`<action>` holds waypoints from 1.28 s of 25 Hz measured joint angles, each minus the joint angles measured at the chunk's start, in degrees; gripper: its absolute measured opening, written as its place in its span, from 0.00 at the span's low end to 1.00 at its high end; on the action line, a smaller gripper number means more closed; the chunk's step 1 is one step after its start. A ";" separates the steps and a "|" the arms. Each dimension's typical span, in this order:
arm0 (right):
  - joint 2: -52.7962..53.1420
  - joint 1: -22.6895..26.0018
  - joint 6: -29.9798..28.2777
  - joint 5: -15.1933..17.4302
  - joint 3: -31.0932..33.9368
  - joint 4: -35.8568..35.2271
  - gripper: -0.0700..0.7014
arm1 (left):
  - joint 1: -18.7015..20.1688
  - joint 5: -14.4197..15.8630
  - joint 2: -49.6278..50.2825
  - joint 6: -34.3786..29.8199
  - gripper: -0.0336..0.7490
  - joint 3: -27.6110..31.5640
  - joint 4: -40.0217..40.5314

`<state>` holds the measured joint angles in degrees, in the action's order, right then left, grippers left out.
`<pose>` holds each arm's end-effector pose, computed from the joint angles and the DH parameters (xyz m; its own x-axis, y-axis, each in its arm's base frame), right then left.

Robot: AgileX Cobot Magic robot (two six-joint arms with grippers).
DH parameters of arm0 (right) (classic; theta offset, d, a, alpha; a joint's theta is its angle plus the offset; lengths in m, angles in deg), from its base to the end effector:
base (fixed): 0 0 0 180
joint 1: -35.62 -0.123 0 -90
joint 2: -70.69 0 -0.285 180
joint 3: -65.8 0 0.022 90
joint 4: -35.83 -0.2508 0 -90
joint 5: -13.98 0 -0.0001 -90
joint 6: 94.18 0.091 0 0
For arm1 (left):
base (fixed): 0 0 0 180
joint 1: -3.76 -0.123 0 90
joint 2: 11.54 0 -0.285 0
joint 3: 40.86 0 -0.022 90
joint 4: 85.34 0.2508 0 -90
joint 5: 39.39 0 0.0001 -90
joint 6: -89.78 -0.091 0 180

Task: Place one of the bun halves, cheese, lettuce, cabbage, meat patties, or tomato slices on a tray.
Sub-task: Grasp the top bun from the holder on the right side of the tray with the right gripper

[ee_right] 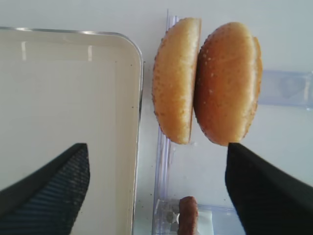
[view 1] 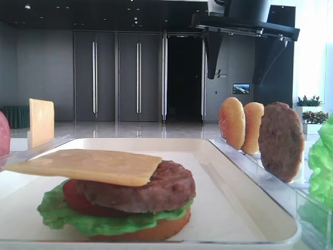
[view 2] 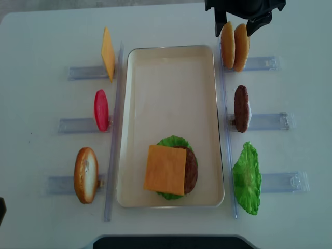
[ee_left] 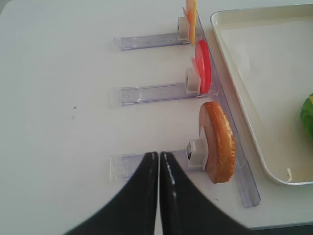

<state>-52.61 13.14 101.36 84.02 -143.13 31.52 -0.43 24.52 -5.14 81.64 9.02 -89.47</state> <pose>0.3973 0.1714 0.2766 -0.9676 -0.0845 -0.2379 -0.1212 0.9821 0.1439 -0.0079 -0.0065 0.2666 -0.4995 0.0736 -0.8632 0.0381 0.9973 0.0630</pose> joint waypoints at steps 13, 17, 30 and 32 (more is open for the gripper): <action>-3.90 0.17 -0.46 0.00 -3.25 -1.35 0.77 | 0.00 -0.04 0.00 0.00 0.04 0.00 0.00; -3.90 0.48 -0.57 -0.07 -3.43 -1.36 0.77 | 0.00 -0.04 0.00 0.00 0.04 0.00 0.00; -3.90 0.66 -0.96 -0.02 -3.49 -1.51 0.77 | 0.00 -0.04 0.00 0.00 0.04 0.00 0.00; -3.90 0.66 -0.99 -0.02 -3.49 -1.73 0.77 | 0.00 -0.04 0.00 0.00 0.04 0.00 0.00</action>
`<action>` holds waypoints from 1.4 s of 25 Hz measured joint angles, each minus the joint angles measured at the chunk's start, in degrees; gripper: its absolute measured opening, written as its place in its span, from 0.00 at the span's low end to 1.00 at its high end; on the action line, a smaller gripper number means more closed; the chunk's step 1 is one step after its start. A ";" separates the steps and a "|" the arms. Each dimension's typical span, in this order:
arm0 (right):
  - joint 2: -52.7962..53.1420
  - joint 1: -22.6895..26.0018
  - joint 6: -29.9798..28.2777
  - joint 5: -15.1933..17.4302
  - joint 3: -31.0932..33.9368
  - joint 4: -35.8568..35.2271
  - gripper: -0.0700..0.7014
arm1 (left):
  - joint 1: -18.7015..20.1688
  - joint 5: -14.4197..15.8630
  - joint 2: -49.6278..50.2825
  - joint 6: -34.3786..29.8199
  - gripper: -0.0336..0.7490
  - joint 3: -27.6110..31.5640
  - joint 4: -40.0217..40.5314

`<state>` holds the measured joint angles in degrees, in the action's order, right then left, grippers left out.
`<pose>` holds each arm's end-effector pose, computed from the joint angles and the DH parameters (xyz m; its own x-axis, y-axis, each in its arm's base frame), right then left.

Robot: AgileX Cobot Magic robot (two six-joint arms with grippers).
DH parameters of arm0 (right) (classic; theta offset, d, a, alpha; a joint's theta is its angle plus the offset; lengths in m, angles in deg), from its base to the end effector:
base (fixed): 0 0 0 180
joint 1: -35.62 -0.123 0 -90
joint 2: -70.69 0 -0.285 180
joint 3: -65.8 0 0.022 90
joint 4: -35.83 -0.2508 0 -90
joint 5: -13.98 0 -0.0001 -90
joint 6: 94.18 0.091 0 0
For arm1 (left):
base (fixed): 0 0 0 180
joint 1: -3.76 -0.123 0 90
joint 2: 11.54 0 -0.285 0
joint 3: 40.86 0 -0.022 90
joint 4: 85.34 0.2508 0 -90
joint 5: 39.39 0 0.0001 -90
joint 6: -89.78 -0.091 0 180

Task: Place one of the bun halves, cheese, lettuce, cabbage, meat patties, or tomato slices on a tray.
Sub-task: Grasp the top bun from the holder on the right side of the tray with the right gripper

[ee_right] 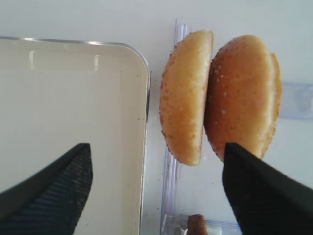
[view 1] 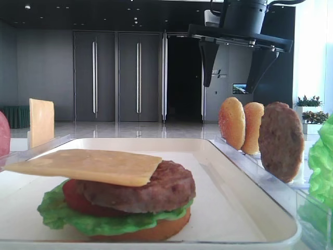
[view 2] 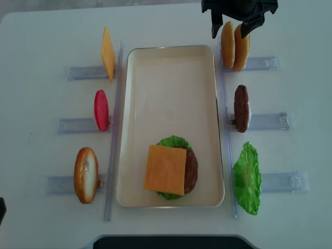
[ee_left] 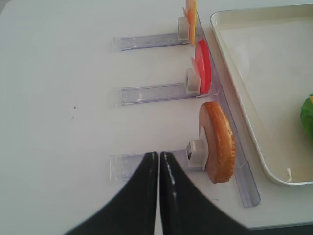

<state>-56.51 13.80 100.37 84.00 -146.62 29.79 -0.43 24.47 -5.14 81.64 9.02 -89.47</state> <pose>0.4124 0.1748 0.2637 -0.9708 -0.0821 -0.2256 -0.1215 0.9785 0.1669 -0.0079 -0.0065 0.2667 -0.4987 0.0736 -0.8636 0.0380 0.9973 0.0630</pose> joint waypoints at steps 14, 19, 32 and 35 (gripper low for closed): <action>-1.90 0.00 -1.04 0.00 -0.08 -1.22 0.77 | 0.00 0.00 0.00 0.00 0.04 0.00 0.00; -3.75 0.00 -1.10 0.05 -1.76 -1.25 0.77 | 0.00 0.00 0.00 0.00 0.04 0.00 0.00; -4.75 0.41 -1.16 0.00 -2.85 -1.08 0.72 | 0.00 0.00 0.00 0.00 0.04 0.00 0.00; -4.75 0.59 -1.17 0.00 -2.85 -1.08 0.69 | 0.00 0.00 0.00 0.00 0.04 0.00 0.00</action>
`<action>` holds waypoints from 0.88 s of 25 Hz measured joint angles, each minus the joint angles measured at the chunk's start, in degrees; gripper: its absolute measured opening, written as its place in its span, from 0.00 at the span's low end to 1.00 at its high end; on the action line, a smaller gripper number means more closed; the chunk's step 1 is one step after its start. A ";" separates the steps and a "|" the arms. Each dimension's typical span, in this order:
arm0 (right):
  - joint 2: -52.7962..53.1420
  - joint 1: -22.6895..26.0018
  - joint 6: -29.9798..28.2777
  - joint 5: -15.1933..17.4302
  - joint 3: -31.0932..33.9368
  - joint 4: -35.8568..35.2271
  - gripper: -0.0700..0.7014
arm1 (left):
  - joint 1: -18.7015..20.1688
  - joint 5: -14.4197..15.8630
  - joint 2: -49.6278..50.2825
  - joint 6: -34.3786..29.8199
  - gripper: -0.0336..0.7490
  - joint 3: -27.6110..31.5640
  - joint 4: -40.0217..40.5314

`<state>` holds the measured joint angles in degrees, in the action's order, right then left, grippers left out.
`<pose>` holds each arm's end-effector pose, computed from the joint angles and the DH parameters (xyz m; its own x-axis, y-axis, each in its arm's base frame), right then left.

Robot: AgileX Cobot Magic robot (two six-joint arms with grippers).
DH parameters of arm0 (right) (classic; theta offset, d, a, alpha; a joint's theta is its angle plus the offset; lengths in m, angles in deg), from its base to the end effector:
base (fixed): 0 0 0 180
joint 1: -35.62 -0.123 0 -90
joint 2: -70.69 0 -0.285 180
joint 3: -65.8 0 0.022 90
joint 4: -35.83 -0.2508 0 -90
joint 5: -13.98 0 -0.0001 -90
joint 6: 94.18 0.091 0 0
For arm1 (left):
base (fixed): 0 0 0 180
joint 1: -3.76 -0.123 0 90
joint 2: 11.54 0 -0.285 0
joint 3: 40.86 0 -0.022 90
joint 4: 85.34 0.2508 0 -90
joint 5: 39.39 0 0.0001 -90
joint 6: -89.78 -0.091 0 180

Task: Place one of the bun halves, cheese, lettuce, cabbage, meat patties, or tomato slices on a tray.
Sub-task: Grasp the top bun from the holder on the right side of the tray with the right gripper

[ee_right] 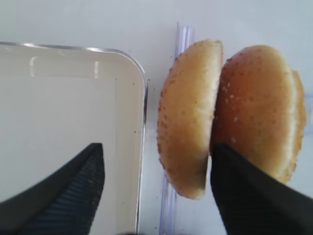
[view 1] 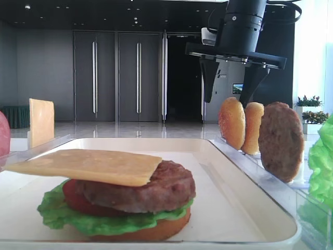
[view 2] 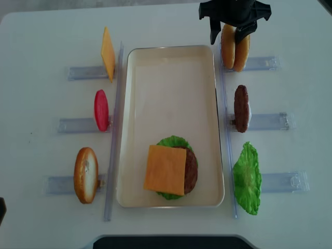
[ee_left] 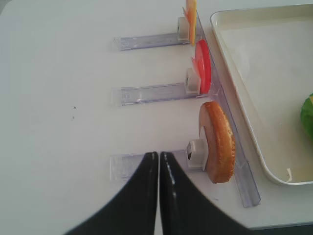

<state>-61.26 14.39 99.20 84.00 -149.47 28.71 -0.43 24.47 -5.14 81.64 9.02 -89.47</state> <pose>0.4278 0.1776 0.2397 -0.9772 -0.0891 -0.1928 -0.1231 0.9773 0.1724 -0.0079 -0.0065 0.2667 -0.4987 0.0736 -0.8636 0.0380 0.9973 0.0630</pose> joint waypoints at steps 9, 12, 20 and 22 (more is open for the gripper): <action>0.00 0.06 -0.05 0.05 0.00 0.71 0.50 | 0.00 0.00 0.00 0.00 0.04 0.00 0.00; -0.11 0.06 -0.06 0.12 0.00 0.91 0.50 | 0.00 0.00 0.00 0.00 0.04 0.00 0.00; -1.24 0.06 -0.11 0.11 -0.04 1.15 0.49 | 0.00 0.00 0.00 0.00 0.04 0.00 0.00; -1.24 0.06 -0.11 0.11 -0.04 1.29 0.48 | 0.00 0.00 0.00 0.00 0.04 0.00 0.00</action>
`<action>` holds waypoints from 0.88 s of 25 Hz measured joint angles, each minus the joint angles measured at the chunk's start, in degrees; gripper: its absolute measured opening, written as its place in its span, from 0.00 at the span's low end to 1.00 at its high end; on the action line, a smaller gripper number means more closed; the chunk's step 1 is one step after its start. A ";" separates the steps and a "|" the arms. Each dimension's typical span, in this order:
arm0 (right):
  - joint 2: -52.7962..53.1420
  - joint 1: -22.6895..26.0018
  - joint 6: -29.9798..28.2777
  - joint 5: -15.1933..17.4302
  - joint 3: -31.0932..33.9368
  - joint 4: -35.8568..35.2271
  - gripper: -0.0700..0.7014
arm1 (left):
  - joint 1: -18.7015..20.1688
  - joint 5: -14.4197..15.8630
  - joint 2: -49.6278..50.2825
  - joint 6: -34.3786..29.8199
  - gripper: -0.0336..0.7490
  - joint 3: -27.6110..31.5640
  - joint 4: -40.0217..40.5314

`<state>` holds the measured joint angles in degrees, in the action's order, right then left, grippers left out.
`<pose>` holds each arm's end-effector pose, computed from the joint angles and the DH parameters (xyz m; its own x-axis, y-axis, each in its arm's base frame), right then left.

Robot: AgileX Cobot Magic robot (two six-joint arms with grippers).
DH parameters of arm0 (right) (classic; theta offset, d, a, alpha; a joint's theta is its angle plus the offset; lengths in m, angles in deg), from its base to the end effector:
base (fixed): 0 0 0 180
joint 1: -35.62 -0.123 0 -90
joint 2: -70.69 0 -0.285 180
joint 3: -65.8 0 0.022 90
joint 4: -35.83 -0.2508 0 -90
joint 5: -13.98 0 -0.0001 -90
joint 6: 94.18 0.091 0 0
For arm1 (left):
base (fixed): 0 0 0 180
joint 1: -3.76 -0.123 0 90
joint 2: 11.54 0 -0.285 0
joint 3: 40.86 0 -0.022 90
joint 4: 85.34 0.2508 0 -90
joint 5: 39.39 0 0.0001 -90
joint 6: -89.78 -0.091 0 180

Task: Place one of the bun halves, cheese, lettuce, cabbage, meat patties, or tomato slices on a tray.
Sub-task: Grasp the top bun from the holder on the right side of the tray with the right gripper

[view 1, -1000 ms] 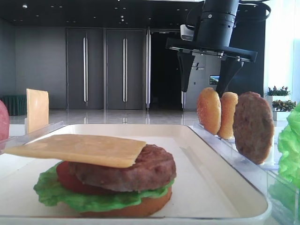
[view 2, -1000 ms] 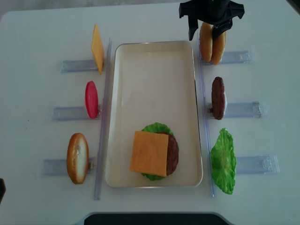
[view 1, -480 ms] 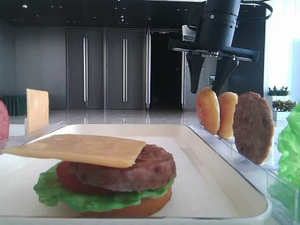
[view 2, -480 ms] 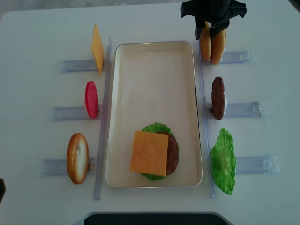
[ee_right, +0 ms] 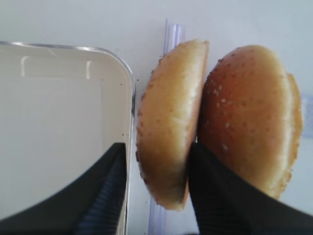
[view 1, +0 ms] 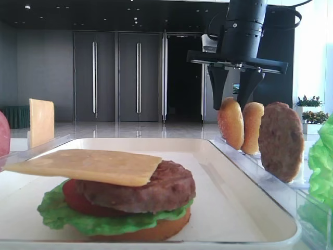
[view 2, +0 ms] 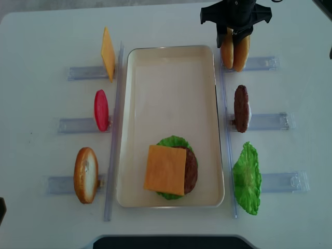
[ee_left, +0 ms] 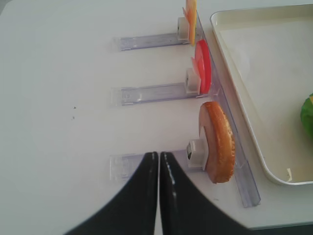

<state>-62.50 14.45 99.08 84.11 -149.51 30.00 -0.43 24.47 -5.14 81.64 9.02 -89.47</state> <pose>0.4308 0.1762 0.2296 -0.9792 -0.0985 -0.1774 -0.1250 0.9815 0.1452 -0.0079 -0.0065 0.2667 -0.4987 0.0736 -0.8636 0.0380 0.9973 0.0630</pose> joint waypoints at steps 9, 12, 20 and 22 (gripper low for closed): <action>0.00 0.00 -0.01 -0.04 0.00 0.74 0.35 | 0.00 0.00 0.00 0.00 0.04 0.00 0.00; 0.00 0.00 -0.01 -0.04 0.00 0.82 0.35 | 0.00 0.00 0.00 0.00 0.04 0.00 0.00; -0.29 0.00 -0.18 0.29 -1.50 1.30 0.34 | 0.00 0.00 0.00 0.00 0.04 0.00 0.00; -0.53 0.00 -0.18 0.48 -3.14 1.35 0.34 | 0.00 0.00 0.00 0.00 0.04 0.00 0.00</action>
<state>-63.03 14.45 98.91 84.59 -152.65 31.35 -0.43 24.47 -5.14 81.64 9.02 -89.47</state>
